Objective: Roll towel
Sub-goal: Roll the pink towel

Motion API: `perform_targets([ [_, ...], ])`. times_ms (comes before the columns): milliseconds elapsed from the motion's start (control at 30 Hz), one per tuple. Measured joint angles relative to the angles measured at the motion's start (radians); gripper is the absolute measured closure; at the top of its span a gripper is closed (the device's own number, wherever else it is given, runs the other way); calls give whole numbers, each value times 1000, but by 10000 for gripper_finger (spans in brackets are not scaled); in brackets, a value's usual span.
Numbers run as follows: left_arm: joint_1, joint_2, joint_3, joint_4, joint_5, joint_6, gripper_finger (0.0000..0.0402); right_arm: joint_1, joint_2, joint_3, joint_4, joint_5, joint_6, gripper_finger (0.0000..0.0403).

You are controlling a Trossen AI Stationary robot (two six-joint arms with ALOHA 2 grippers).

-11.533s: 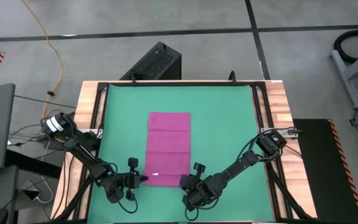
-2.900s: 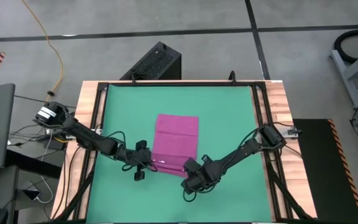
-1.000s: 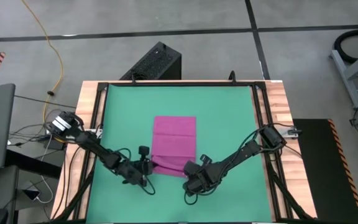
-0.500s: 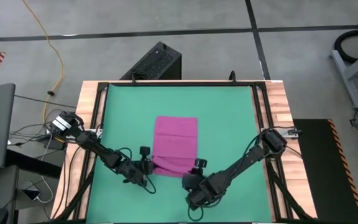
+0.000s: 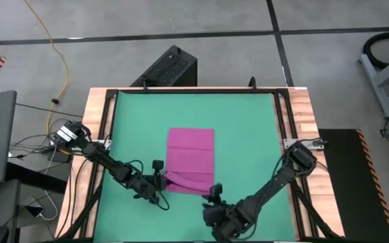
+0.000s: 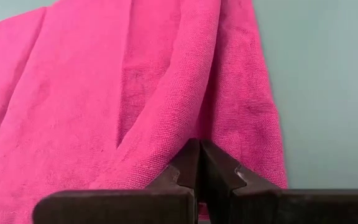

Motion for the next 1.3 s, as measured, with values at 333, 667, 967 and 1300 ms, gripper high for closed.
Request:
perform_targets([
  [333,0,0,0,1,23,-15,401,-61,-2,-127,133,-1,-9,188],
  [667,0,0,0,-2,24,-12,401,-56,-1,-186,148,-42,-9,168],
  [967,27,-2,0,-13,73,-16,401,-30,-3,-198,118,6,-45,168],
  [1300,68,-4,1,-18,149,-1,401,23,-2,-155,111,61,-70,168],
])
